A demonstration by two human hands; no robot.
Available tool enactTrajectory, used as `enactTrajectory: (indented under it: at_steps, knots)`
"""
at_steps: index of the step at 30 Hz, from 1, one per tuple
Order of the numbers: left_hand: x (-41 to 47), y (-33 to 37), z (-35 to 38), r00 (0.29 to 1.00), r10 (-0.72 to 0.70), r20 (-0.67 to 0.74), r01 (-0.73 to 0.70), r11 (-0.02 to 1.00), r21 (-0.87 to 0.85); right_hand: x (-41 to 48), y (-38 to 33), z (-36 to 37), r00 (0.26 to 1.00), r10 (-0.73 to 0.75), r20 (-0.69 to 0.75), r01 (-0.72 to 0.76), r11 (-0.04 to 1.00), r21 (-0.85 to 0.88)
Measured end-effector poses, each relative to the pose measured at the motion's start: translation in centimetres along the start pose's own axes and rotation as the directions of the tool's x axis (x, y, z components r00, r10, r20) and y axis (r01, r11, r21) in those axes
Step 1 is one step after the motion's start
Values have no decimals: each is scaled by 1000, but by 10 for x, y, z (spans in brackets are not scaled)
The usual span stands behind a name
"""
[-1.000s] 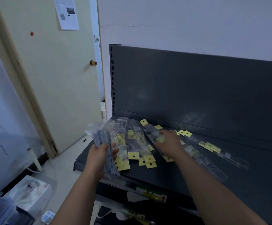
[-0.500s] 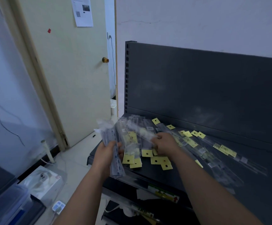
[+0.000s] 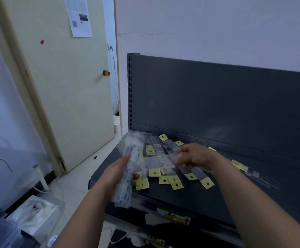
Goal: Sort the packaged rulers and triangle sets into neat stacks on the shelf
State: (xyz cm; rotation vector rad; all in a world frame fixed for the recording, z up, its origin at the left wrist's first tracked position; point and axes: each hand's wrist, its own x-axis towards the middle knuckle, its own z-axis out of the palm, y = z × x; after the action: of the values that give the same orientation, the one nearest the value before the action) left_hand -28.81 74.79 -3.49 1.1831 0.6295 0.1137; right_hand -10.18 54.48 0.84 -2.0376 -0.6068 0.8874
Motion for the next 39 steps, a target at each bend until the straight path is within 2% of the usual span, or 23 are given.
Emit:
enactTrajectory:
  at_steps: [2, 5, 8, 11, 15, 18, 20, 22, 25, 27, 30, 32, 35, 39]
  knots:
    - [-2, 2, -2, 1000, 11, 13, -12, 999, 52, 2, -1, -3, 1000, 6, -7, -6, 1000, 15]
    - [-11, 3, 0, 997, 32, 74, -40, 993, 112, 6, -14, 4, 997, -16, 76, 21, 997, -68]
    - [-21, 5, -3, 978, -63, 197, 57, 998, 37, 15, -32, 22, 996, -39, 80, 53, 981, -185]
    - [-28, 5, -18, 946, -122, 301, 142, 989, -45, 29, -42, 37, 994, -89, 57, 98, 975, -198]
    - [-34, 4, -45, 908, -67, 414, 166, 964, -207, 38, -56, 61, 985, -112, 132, 144, 954, -263]
    - [-35, 3, -61, 879, -47, 474, 171, 960, -222, 41, -65, 73, 977, -99, 188, 149, 951, -272]
    - [-38, 3, -64, 889, -70, 453, 168, 969, -182, 44, -70, 80, 968, -78, 237, 151, 939, -309]
    - [-41, 2, -65, 909, -85, 409, 162, 974, -158, 48, -73, 89, 973, -100, 207, 164, 932, -324]
    - [-41, -1, -67, 947, -62, 316, 127, 974, -189, 57, -70, 104, 987, -153, -49, 139, 966, -219]
    - [-40, -3, -69, 969, -42, 244, 94, 974, -207, 61, -68, 117, 969, -189, -158, 117, 918, -378]
    - [-35, -4, -69, 995, -18, 99, 37, 981, -191, 61, -60, 141, 969, -185, -164, 43, 779, -626]
    - [-32, -5, -70, 1000, -22, 0, 22, 988, -152, 64, -56, 149, 966, -189, -174, 14, 715, -699]
    - [-31, -6, -65, 997, -36, -64, 28, 992, -127, 66, -52, 144, 977, -115, -178, -36, 737, -675]
    - [-28, -7, -53, 994, -45, -95, 32, 991, -128, 66, -40, 125, 966, -17, -256, -141, 797, -587]
